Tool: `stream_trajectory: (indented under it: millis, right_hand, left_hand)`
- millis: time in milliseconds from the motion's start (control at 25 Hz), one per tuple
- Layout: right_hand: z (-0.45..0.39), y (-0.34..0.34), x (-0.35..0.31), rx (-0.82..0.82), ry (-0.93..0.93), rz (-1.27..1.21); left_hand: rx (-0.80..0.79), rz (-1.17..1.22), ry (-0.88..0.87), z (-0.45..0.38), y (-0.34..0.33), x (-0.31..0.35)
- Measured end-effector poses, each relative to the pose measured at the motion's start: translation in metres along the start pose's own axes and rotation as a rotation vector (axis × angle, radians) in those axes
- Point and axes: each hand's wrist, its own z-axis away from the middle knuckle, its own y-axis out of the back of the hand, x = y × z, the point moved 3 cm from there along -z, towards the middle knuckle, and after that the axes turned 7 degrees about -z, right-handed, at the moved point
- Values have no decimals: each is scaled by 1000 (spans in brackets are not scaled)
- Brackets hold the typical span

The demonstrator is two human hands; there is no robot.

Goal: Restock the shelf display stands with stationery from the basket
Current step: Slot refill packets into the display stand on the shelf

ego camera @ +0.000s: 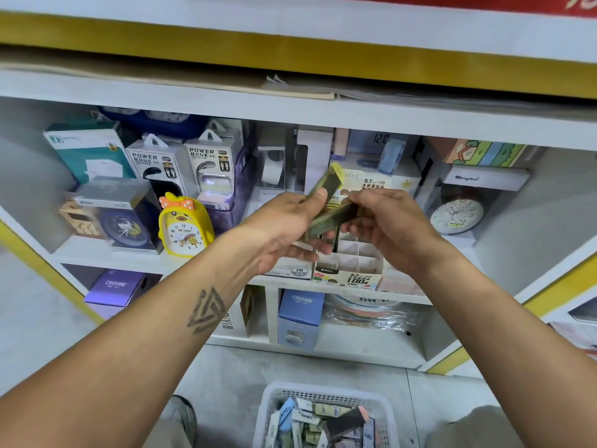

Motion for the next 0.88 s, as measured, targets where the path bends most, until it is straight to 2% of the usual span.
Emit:
stream_trajectory:
  millis: [80,160,200,280,440,640,800,880]
  right_hand:
    - [-2,6,-4,20,60,115]
    - [-2,10,-12,12,239,500]
    - [-2,11,-15,-3,335,694]
    - [0,12,-18,-15,456,907]
    - [1,9,-14,-30,584,1090]
    - [1,7,-15,-111,730,1204]
    - [-1,0,2,-170,686,1241]
    - [-2,-4,6,-122,726,1246]
  left_hand:
    - [152,-9,25,-2,11,1]
    - [296,-121,17,-4,21,1]
    - [331,-160,3,-4,24,1]
    - [334,-149,-5,-4,25,0]
    - [262,-112,-7,-2,21,1]
    - [192,-45,24,-1,19,1]
    - [202,-25,72,-4,20,0]
    - [185,-32,69,-6,17,-1]
